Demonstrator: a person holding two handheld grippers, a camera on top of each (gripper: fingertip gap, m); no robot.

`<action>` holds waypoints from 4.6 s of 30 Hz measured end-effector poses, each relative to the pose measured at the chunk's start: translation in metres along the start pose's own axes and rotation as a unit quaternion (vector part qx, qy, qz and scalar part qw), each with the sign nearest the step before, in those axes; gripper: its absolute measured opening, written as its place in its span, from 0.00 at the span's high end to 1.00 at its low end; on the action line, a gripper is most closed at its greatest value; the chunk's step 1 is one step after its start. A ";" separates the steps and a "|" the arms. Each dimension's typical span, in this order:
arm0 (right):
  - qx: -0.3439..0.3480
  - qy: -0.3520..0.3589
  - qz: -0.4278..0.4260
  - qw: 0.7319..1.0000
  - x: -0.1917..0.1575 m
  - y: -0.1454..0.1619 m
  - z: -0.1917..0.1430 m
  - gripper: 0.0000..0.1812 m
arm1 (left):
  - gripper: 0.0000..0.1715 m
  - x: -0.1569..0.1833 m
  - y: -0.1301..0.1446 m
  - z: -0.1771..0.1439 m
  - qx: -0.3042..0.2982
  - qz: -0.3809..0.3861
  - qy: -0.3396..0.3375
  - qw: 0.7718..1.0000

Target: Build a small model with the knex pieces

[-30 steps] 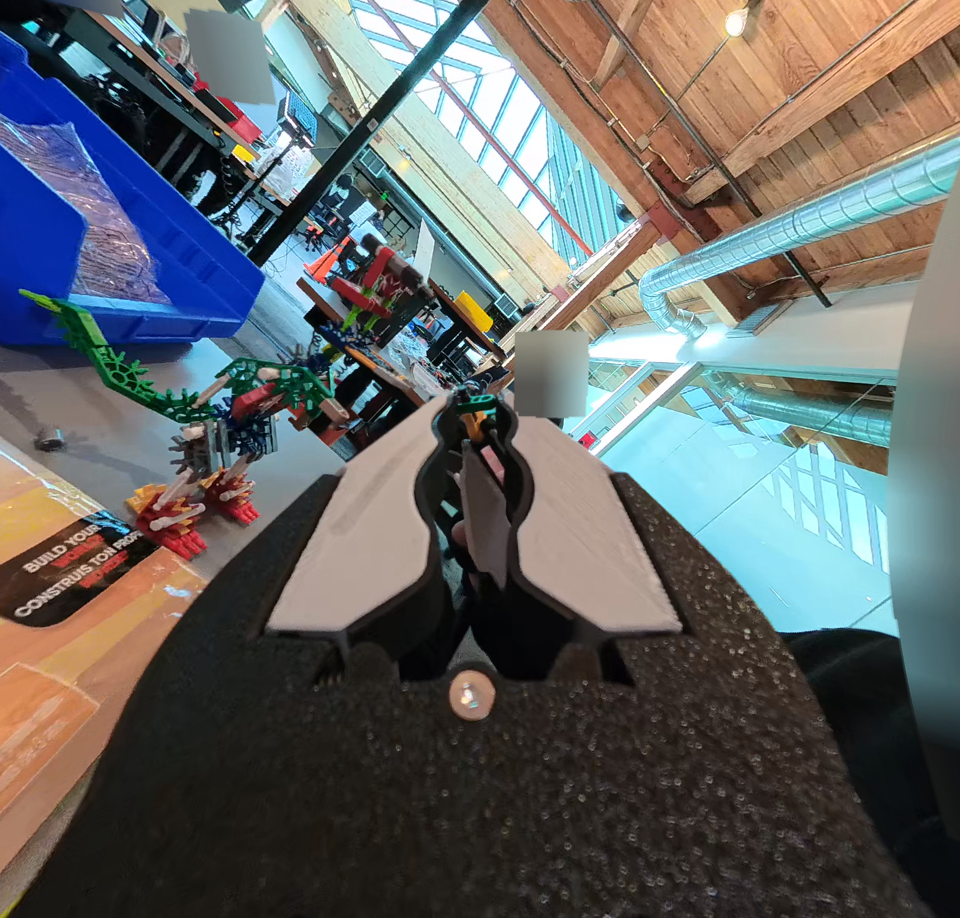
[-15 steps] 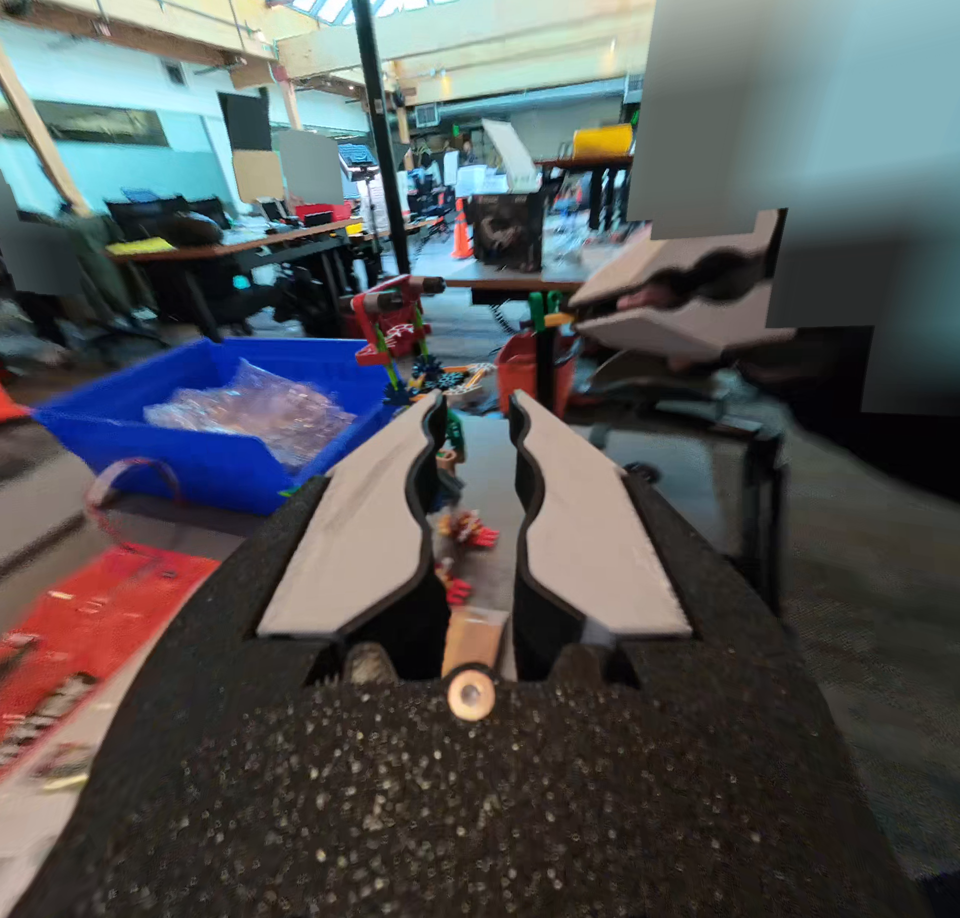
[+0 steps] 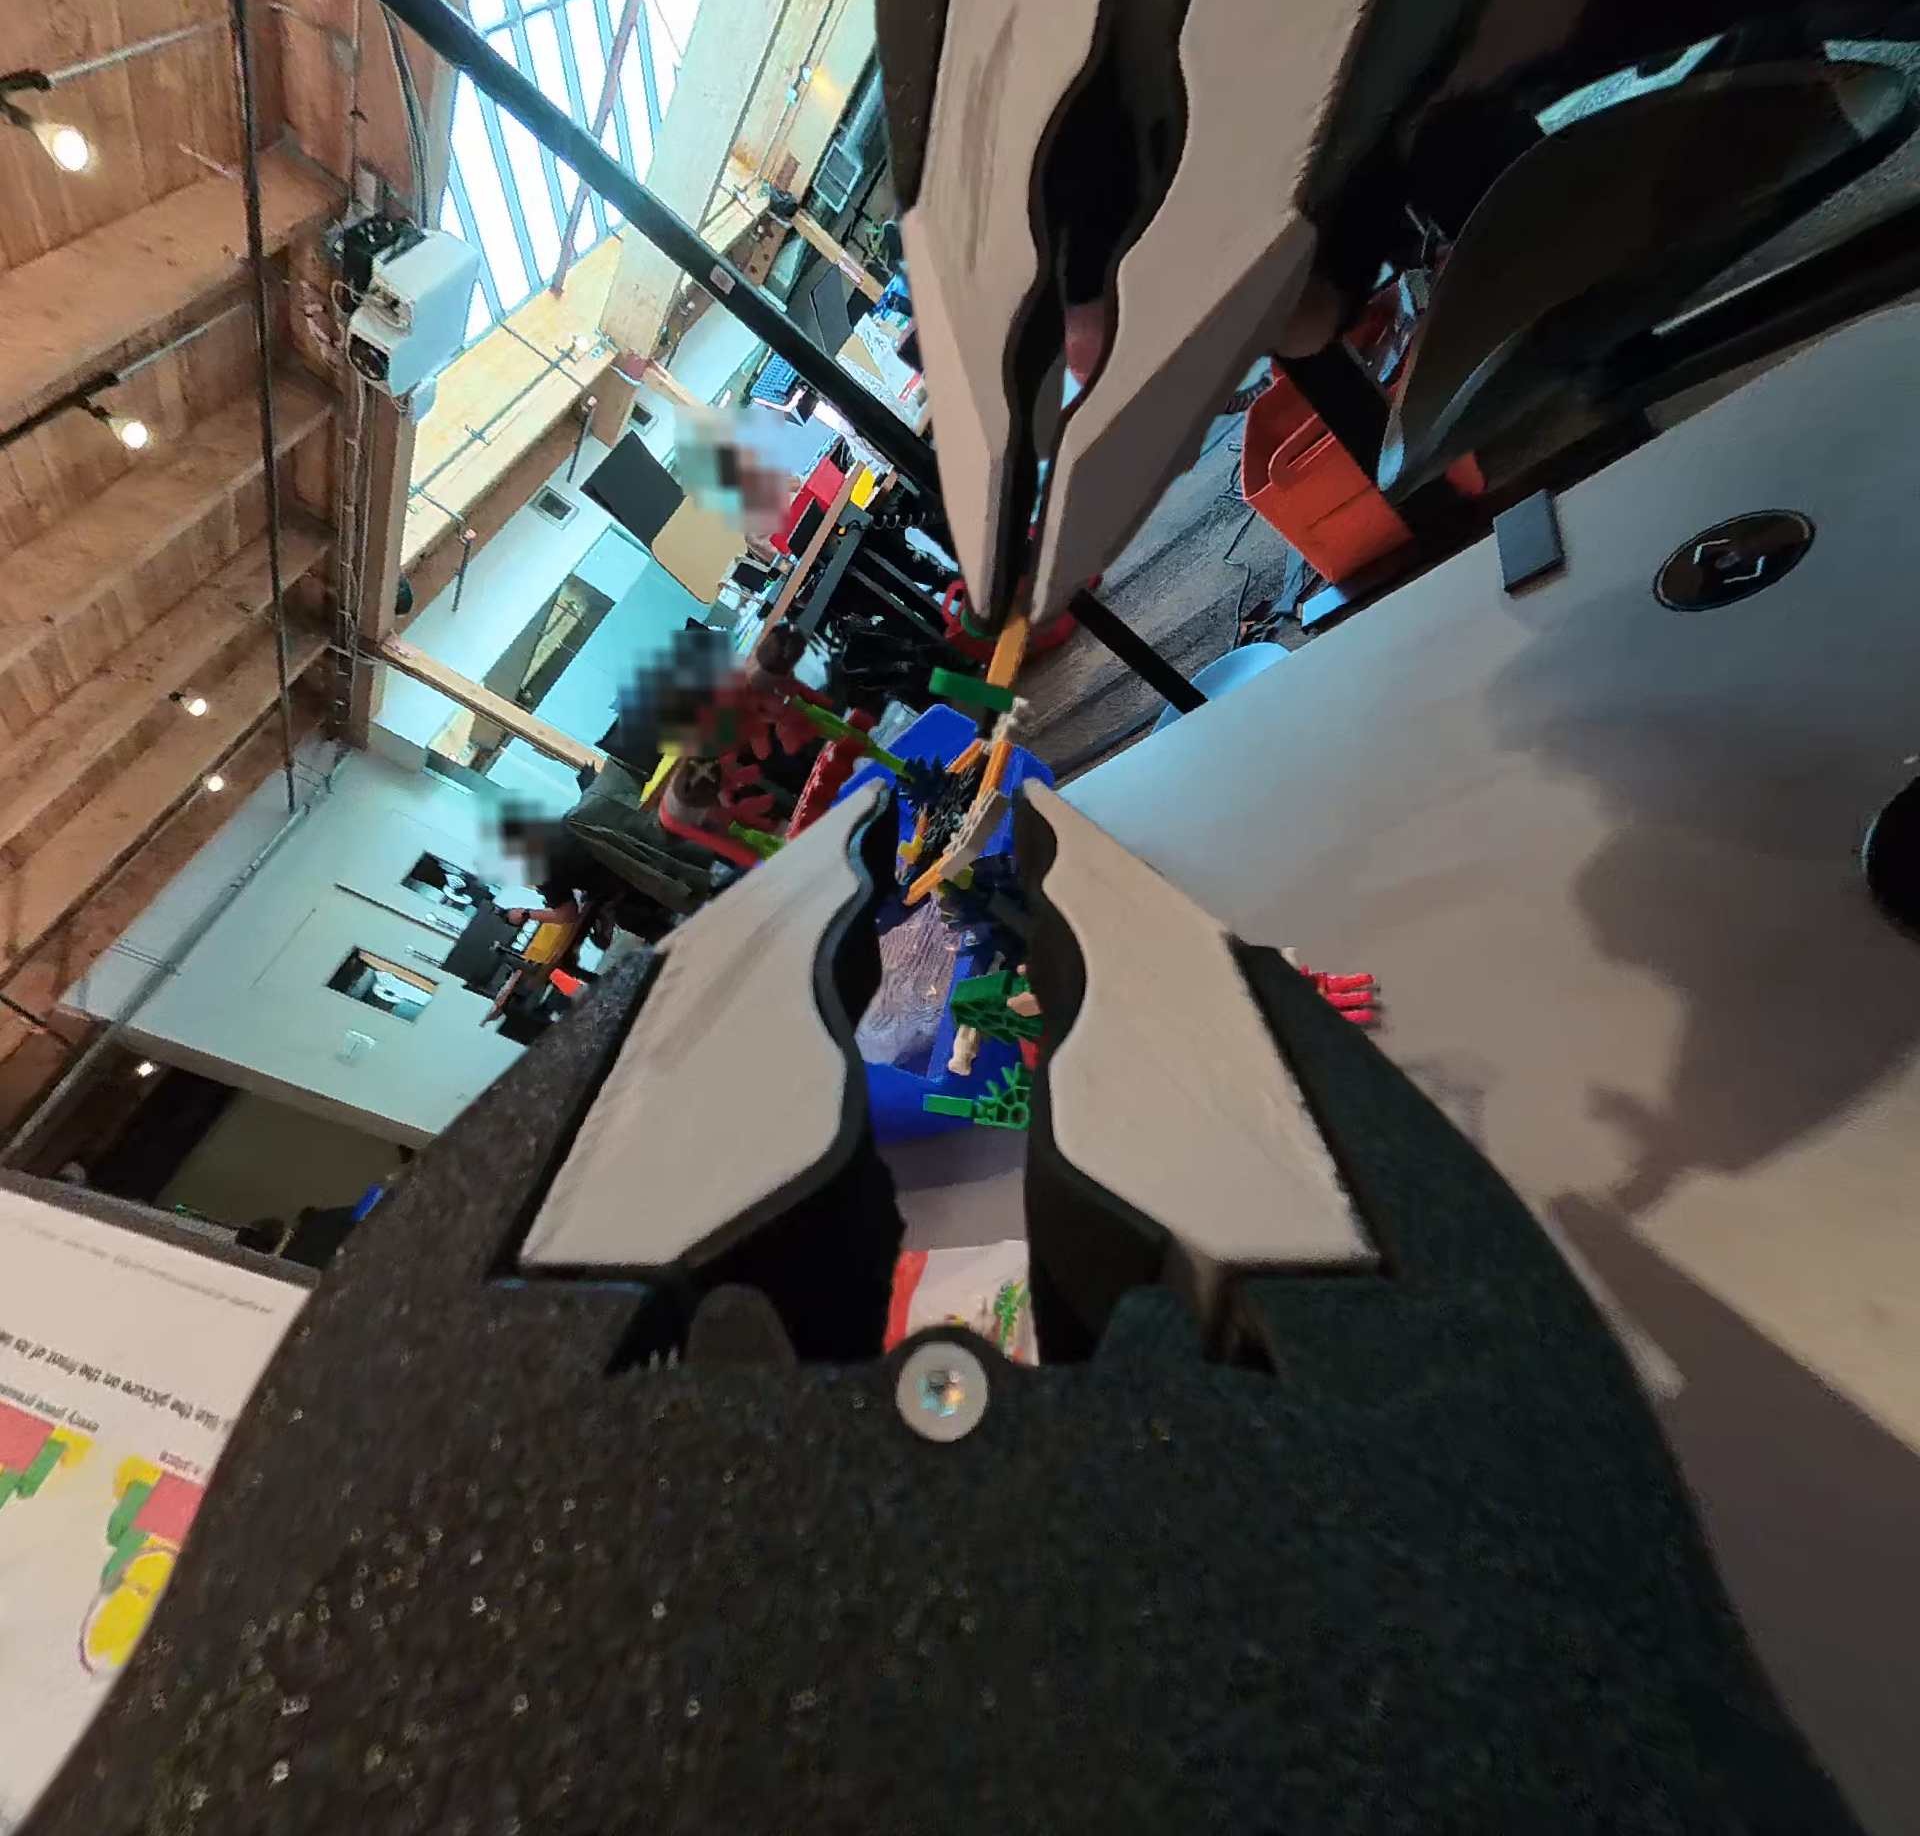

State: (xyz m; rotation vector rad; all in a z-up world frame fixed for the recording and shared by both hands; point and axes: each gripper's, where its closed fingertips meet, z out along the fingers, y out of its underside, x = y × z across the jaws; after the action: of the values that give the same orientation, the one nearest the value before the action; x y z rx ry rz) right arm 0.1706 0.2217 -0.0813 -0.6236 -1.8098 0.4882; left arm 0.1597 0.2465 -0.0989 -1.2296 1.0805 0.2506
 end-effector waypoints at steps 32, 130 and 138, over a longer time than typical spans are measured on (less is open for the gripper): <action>-0.022 0.053 -0.062 0.996 0.000 0.023 0.007 0.99 | 0.95 0.002 0.009 0.014 0.003 0.053 -0.019 0.998; -0.067 0.091 -0.076 0.991 0.005 0.026 0.008 0.99 | 0.98 0.004 -0.003 0.016 0.047 0.116 -0.042 0.991; -0.068 0.088 -0.080 0.991 0.003 0.026 0.010 0.99 | 1.00 0.007 0.000 0.016 0.029 0.139 -0.031 0.989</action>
State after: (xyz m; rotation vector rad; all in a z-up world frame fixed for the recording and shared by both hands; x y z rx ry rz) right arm 0.1653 0.2434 -0.0981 -0.5905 -1.7178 0.1964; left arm 0.1711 0.2573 -0.1054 -1.0105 1.1963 0.4646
